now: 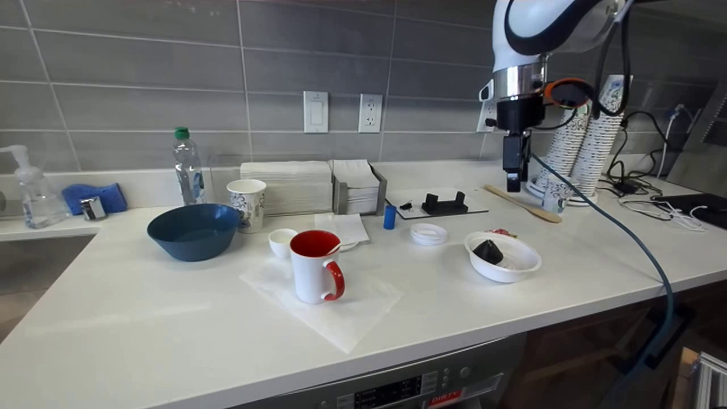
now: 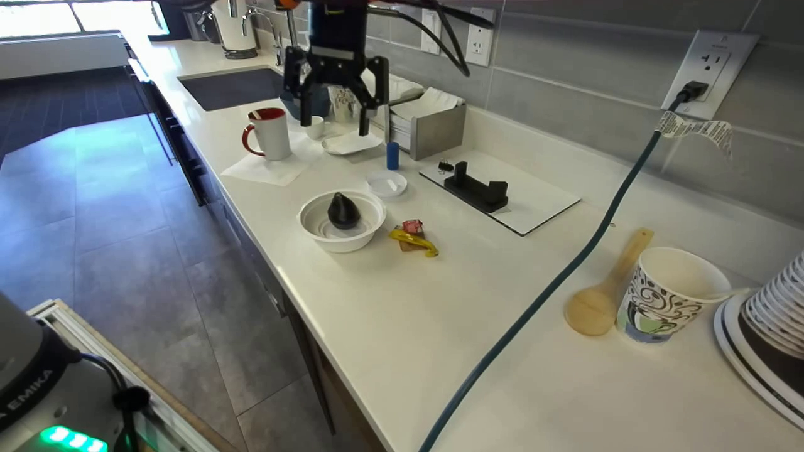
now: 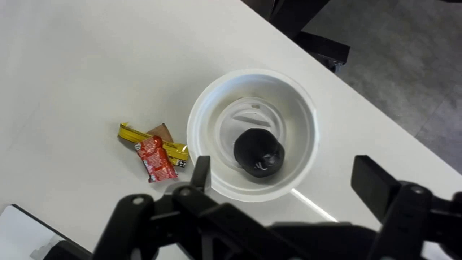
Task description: Remove the yellow and red sachets from the plate
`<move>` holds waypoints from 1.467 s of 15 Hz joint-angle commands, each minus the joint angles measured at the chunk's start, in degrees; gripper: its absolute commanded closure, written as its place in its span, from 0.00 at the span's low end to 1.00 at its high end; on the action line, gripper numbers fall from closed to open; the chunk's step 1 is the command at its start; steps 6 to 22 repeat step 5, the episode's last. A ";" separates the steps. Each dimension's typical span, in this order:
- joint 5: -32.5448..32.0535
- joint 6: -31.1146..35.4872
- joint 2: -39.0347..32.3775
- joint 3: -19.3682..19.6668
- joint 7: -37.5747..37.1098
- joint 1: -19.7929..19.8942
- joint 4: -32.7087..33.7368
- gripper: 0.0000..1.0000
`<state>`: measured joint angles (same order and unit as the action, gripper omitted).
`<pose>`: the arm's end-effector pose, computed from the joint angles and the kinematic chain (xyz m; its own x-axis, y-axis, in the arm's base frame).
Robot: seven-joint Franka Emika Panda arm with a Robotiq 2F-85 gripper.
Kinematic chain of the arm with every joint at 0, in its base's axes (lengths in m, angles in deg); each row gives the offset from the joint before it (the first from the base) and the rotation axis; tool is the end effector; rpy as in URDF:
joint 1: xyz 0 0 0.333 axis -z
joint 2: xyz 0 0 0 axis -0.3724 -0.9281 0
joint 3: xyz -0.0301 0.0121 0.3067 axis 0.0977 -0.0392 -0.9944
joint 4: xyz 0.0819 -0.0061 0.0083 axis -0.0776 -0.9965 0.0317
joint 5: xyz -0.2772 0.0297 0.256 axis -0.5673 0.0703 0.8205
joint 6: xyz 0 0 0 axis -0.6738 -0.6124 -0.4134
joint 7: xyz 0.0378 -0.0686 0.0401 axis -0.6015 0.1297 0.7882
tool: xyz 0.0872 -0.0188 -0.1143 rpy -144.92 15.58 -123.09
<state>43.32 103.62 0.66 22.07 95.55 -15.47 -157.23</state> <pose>0.4456 -0.0985 0.3652 0.9409 0.2295 -0.2490 0.2342 -0.9721 -0.0109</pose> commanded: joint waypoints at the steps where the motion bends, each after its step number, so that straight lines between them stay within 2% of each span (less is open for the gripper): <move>1: 2.96 1.72 13.14 0.81 2.03 -1.80 -8.77 0.00; 2: 2.55 1.82 15.33 1.28 4.51 -2.38 -9.74 0.00; 3: 1.07 -0.06 8.93 0.92 1.17 -2.39 -4.96 0.00; 5: 1.03 -0.07 13.21 1.31 2.61 -2.76 -7.22 0.00; 22: 1.03 -0.07 13.21 1.31 2.61 -2.76 -7.22 0.00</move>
